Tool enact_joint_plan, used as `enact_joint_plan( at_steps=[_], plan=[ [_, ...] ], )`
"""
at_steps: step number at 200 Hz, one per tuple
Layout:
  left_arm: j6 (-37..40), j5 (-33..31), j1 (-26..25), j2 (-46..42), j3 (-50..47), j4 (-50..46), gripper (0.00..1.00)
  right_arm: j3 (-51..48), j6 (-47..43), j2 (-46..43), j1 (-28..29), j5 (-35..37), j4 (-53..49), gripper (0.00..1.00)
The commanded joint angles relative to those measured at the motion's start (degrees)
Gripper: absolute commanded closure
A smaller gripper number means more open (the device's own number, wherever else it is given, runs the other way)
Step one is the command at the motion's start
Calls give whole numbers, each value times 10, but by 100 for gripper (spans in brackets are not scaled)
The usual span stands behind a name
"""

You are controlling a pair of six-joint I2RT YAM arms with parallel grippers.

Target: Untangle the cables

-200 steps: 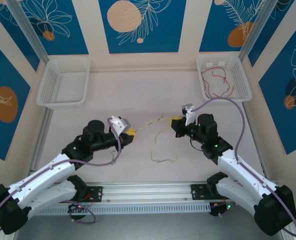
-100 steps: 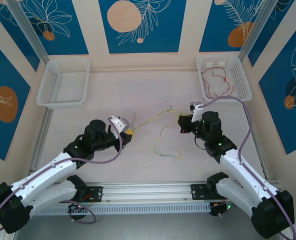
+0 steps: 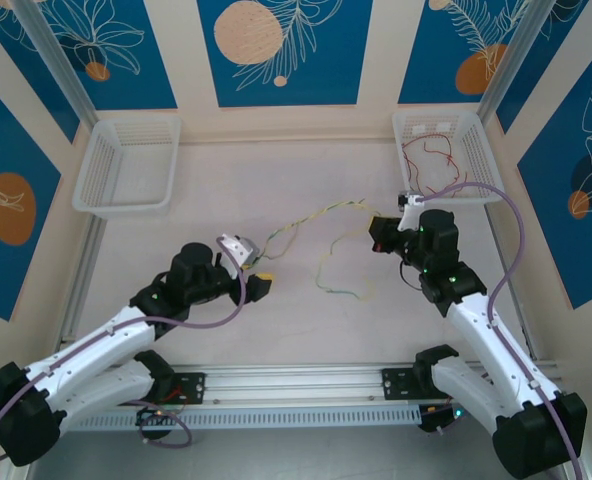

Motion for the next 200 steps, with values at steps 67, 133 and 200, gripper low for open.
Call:
enact_joint_plan(
  at_steps=[67, 133, 200],
  plan=[
    [15, -20, 6, 29, -8, 42, 95, 47, 33, -29, -26, -98, -41, 100],
    [9, -37, 6, 6, -24, 40, 73, 96, 49, -25, -88, -115, -104, 100],
    [3, -62, 12, 3, -27, 42, 100, 102, 58, -30, -117, -125, -125, 100]
  ],
)
